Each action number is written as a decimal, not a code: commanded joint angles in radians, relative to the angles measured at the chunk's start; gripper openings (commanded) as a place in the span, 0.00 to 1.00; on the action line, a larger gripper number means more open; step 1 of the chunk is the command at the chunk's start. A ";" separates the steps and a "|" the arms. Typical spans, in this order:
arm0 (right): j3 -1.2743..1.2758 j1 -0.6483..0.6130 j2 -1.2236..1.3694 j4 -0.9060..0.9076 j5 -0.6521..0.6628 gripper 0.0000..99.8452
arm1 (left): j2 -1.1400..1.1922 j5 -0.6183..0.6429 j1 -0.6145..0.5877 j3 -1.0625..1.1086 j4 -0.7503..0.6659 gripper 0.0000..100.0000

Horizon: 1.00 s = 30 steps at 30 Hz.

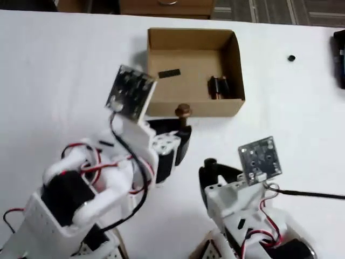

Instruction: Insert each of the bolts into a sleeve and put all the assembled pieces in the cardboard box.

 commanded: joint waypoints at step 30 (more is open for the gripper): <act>0.313 -0.107 -0.297 -0.174 -0.040 0.02 | -0.104 0.101 0.038 0.259 -0.278 0.02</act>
